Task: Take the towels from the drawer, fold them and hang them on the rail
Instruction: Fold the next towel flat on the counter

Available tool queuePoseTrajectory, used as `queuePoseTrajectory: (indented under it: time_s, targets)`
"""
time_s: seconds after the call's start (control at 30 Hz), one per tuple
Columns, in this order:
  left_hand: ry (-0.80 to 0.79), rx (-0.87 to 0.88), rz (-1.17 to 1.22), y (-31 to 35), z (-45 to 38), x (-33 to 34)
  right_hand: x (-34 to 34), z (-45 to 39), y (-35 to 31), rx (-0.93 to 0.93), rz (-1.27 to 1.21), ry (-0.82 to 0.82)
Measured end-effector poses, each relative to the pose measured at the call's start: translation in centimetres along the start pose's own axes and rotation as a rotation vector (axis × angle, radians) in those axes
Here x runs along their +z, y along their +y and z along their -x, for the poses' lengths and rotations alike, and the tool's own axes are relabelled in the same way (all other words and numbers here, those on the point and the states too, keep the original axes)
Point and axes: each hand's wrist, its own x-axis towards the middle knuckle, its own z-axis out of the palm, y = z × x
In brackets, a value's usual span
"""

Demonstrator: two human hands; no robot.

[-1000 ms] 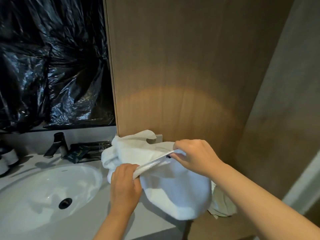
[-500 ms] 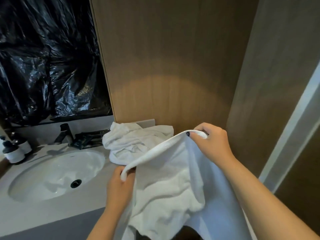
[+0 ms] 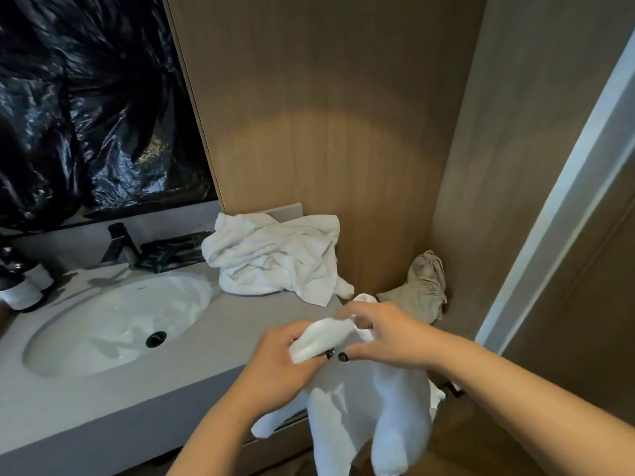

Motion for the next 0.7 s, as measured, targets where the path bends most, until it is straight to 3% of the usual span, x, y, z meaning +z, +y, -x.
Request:
queuePoseTrajectory:
  time_s: [0.17, 0.37, 0.7]
  targets:
    - [0.096, -0.079, -0.081, -2.8, 4.7, -4.8, 4.6, -2.0, -4.8, -0.036, 0.014, 0.107]
    - [0.270, -0.143, -0.258, -7.0, 9.6, -9.6, 9.3, -3.3, -7.5, 0.097, -0.032, 0.224]
    - [0.243, -0.295, -0.368, -12.6, 14.5, -11.9, 12.0, -0.7, -3.5, 0.407, -0.177, 0.461]
